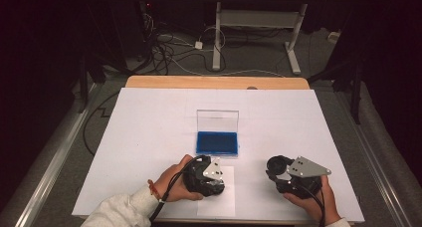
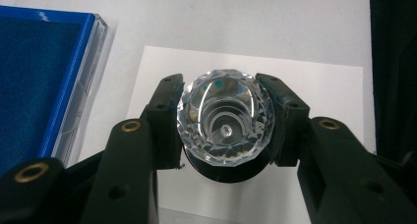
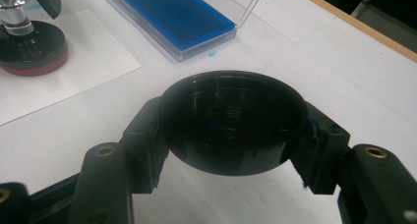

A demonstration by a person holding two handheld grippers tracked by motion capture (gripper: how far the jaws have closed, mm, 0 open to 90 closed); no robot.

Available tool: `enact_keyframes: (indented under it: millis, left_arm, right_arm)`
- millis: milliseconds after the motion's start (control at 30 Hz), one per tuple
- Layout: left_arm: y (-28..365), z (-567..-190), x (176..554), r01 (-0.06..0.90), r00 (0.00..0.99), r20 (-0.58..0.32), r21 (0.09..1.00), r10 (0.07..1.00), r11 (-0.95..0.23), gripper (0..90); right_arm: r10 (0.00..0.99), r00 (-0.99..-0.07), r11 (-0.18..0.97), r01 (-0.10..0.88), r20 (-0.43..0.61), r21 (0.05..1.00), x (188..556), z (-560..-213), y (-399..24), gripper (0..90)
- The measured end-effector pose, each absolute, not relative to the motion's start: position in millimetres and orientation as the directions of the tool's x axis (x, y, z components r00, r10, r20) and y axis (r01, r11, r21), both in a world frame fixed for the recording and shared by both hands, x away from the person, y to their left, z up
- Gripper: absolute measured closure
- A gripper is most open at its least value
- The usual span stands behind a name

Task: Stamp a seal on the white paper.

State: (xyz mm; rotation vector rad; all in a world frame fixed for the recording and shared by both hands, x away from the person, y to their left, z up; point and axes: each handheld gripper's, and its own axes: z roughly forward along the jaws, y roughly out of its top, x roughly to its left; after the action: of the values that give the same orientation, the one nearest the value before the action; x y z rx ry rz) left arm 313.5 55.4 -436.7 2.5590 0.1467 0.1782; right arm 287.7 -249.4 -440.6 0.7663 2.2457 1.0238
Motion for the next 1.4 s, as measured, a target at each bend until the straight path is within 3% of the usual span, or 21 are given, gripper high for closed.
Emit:
enact_keyframes:
  millis: [1400]
  left_arm:
    - [56.2, -437.4, 313.3, 0.072, 0.985, 0.091, 0.545, 0.144, -0.835, 54.6]
  right_arm:
    - [0.677, -0.697, 0.550, 0.264, -0.237, 0.792, 286.7, -441.1, -248.2, 38.5]
